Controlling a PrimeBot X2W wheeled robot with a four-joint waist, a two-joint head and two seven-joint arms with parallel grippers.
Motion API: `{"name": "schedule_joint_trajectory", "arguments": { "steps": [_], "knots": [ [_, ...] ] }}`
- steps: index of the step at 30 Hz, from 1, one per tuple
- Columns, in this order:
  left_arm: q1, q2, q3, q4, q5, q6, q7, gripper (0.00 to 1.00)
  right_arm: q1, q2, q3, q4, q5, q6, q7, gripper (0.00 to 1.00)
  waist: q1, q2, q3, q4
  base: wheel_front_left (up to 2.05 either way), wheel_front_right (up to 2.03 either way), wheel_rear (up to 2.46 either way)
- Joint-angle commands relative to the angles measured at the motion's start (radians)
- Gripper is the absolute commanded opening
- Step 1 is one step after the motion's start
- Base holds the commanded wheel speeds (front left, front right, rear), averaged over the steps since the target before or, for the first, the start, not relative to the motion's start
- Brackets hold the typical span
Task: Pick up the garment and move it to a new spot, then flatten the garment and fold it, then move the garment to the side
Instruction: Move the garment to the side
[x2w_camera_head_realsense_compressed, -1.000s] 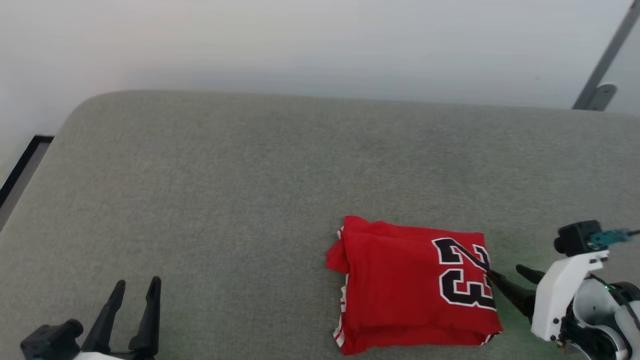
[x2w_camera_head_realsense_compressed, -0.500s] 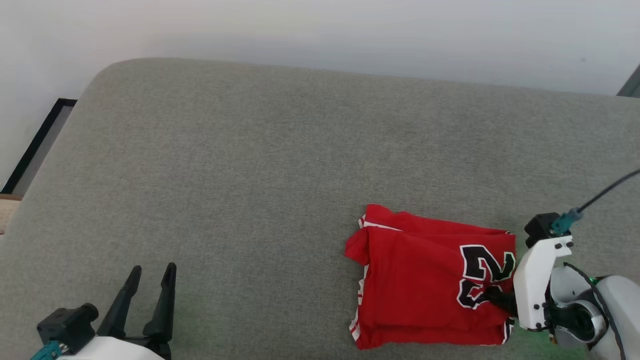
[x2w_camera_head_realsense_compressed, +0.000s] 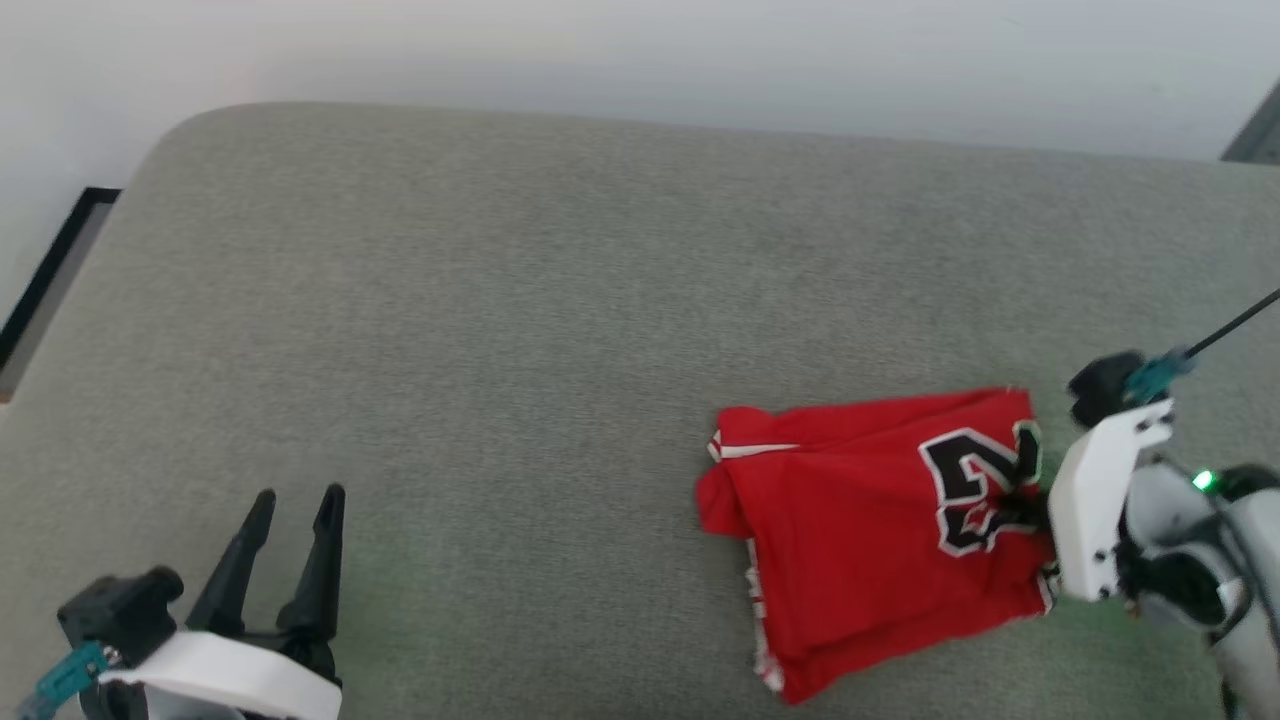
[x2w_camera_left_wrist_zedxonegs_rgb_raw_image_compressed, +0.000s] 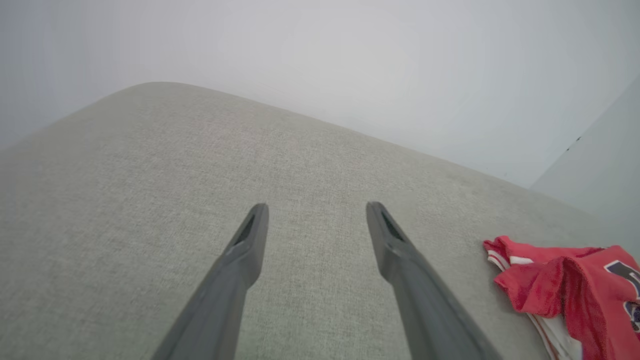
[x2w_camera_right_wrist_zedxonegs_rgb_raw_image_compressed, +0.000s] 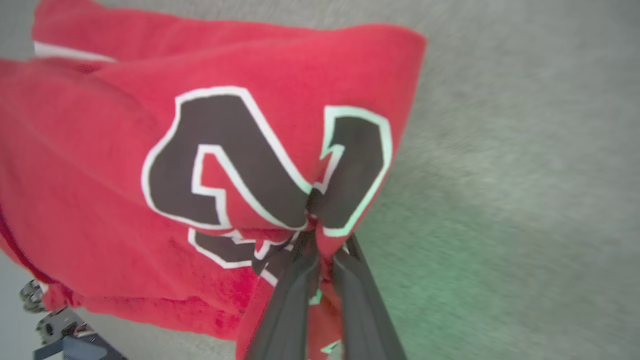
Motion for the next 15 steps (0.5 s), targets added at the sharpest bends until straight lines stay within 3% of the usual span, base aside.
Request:
{"name": "schedule_joint_trajectory", "arguments": {
  "steps": [1,15],
  "knots": [
    [-0.025,0.005,-0.004,-0.003,0.002,-0.003,-0.005,1.0,-0.019,-0.016,-0.016,-0.018,-0.016,-0.003,-0.013,0.0,0.0,0.0,0.012,-0.022,0.0,0.0,0.0],
    [-0.23,0.014,-0.104,-0.029,0.035,-0.003,-0.005,1.0,-0.22,-0.097,-0.153,-0.064,-0.174,-0.003,-0.011,0.0,0.0,0.0,0.107,-0.192,0.0,0.0,0.0]
  ]
}}
